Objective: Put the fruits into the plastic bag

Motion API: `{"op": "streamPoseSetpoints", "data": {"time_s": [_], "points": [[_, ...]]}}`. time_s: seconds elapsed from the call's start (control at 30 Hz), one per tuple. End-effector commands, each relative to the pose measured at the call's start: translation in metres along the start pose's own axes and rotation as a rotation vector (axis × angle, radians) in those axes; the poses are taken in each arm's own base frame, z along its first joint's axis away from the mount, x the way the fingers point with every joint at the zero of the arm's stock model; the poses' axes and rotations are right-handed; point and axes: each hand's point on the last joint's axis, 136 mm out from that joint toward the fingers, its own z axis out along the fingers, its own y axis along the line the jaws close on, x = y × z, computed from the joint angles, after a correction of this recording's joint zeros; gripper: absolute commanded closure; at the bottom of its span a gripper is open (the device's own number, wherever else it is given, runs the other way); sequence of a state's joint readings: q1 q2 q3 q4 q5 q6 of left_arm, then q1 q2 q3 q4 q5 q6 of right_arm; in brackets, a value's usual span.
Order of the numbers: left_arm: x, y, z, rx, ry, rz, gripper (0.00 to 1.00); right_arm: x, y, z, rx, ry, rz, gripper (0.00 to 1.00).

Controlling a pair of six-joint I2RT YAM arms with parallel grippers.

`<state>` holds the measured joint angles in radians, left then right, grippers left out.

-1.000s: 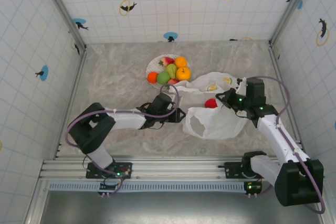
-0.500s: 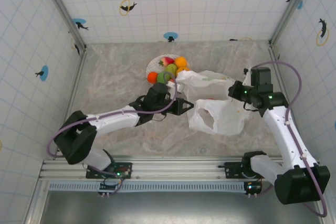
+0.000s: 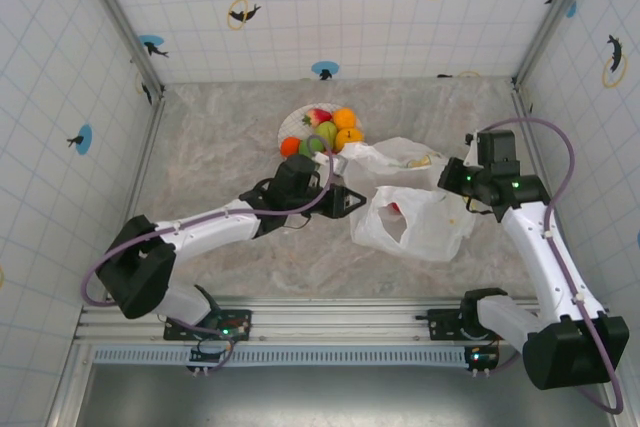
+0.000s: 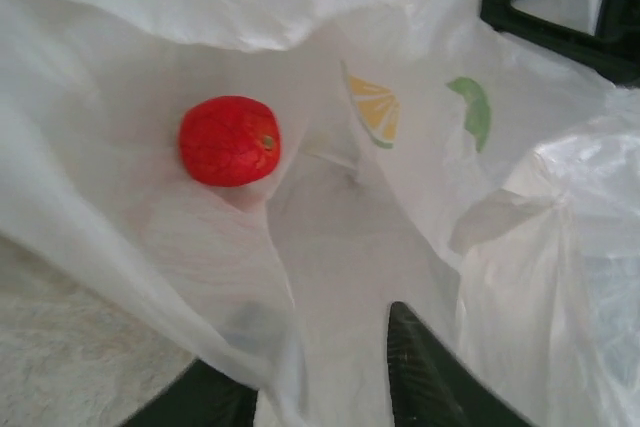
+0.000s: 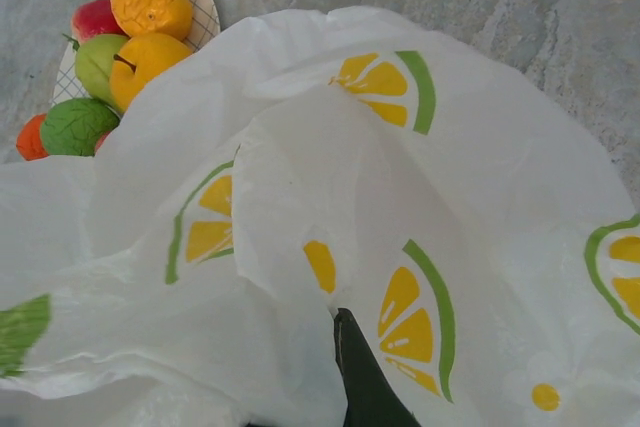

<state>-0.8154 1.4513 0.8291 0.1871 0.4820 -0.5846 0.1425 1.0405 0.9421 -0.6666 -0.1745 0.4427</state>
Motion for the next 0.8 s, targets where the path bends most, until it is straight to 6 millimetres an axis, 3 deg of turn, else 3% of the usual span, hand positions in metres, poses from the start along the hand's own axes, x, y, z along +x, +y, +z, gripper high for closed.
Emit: {"op": "streamPoseSetpoints", "data": {"time_s": [0.0,0.17,0.37,0.6,0.77], "points": [[-0.002,0.005,-0.021,-0.039,-0.004,0.084,0.47,-0.003,0.006,0.003,-0.045,-0.022,0.019,1.0],[-0.007,0.017,-0.055,-0.095,-0.032,0.145,0.24,-0.001,0.005,0.008,-0.048,-0.013,0.026,1.0],[-0.034,0.049,-0.097,-0.205,-0.132,0.113,0.19,-0.002,0.007,0.011,-0.064,-0.017,0.033,1.0],[-0.086,0.142,-0.125,-0.539,-0.231,-0.035,0.19,-0.003,0.01,0.014,-0.083,-0.015,0.036,1.0],[-0.105,0.202,-0.119,-0.676,-0.192,-0.093,0.2,-0.006,0.014,0.014,-0.099,-0.015,0.033,1.0]]}}
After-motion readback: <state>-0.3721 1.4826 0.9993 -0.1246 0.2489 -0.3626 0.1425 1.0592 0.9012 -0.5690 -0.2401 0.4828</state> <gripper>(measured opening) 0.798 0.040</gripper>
